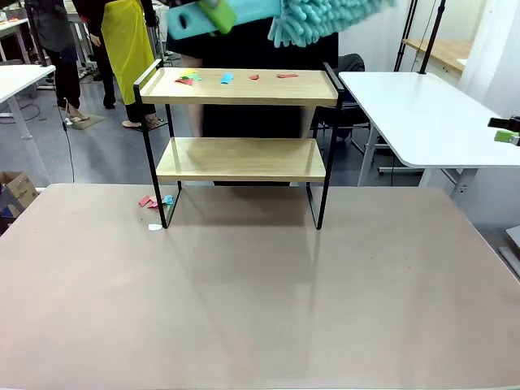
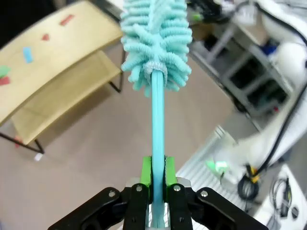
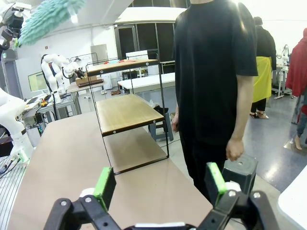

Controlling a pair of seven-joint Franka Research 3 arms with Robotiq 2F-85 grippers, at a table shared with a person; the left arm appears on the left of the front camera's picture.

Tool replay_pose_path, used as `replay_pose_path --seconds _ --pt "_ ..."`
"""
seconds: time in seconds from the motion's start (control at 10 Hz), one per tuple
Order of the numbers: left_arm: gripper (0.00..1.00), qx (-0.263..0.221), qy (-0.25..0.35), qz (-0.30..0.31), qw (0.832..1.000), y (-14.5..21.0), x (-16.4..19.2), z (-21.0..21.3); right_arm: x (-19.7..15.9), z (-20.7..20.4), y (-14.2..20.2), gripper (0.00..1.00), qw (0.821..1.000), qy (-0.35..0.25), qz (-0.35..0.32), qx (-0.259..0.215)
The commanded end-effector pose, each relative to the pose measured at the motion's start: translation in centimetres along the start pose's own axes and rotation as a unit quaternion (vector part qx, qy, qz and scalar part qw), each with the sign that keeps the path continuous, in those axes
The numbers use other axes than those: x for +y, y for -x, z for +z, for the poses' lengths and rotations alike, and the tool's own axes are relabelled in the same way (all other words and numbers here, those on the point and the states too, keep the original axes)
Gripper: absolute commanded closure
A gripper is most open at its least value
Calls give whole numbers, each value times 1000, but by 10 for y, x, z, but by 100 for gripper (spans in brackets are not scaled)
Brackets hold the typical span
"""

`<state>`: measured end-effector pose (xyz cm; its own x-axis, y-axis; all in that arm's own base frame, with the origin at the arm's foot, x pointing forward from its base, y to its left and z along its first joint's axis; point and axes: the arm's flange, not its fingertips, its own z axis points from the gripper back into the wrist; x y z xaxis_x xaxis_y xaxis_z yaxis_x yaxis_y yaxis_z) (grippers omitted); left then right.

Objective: Clean the shelf.
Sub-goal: Clean the specific section of the Shelf indicated by the human with the Duster.

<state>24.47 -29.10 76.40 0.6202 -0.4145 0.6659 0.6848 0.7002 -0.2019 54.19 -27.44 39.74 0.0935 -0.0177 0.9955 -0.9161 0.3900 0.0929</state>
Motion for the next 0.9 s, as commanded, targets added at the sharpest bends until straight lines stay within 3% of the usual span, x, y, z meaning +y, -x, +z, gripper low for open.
replay_pose_path --seconds 0.0,0.1,0.3,0.8 --pt "87 7 -113 58 992 -27 -38 -9 0 -2 -4 0 1000 -1 3 -1" --pt "87 -9 -175 99 980 -44 -55 -15 0 -2 -4 0 1000 -1 3 -1" --pt "87 23 -210 108 971 -83 -82 -38 0 -2 -4 0 1000 -1 3 -1" --pt "87 86 -281 137 946 -169 -105 -129 0 -2 -4 0 1000 -1 3 -1"
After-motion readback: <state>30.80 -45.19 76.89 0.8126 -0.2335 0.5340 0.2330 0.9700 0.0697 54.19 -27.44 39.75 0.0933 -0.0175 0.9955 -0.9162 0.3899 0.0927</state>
